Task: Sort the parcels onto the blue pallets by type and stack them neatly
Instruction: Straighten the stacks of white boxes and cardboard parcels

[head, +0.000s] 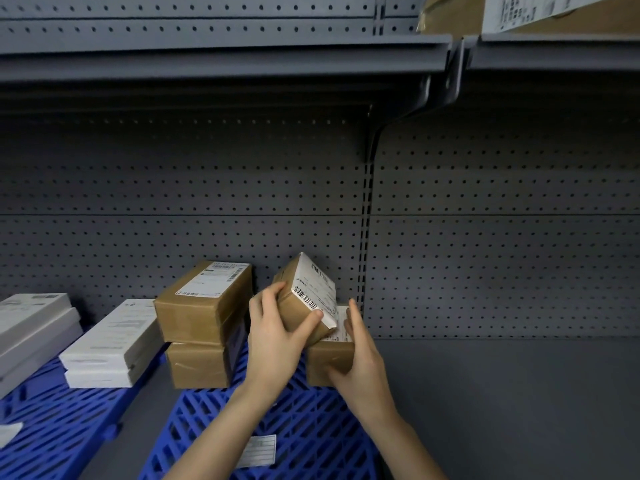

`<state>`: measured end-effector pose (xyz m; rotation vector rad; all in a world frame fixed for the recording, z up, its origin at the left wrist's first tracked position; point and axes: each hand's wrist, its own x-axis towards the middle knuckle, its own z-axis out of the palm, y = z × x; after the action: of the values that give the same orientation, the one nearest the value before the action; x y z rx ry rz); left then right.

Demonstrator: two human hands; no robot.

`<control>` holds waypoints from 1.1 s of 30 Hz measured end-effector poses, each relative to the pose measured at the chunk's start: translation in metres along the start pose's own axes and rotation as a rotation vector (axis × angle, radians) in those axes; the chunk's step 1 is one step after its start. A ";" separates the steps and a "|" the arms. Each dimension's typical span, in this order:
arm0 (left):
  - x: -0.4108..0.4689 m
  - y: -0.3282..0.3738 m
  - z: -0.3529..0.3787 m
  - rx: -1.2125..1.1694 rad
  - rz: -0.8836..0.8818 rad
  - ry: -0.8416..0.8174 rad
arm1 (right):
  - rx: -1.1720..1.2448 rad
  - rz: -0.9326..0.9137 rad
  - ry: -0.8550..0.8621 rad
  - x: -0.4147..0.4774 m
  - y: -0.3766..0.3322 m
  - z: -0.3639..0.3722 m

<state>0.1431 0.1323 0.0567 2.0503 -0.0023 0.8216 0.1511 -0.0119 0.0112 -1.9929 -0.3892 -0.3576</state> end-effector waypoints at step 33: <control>-0.038 -0.017 0.016 -0.106 -0.023 -0.376 | 0.197 0.047 -0.025 0.007 -0.001 -0.008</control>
<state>0.1275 0.1194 0.0168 2.0702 -0.2260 0.4024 0.1567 -0.0177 0.0182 -1.8123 -0.3774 -0.2547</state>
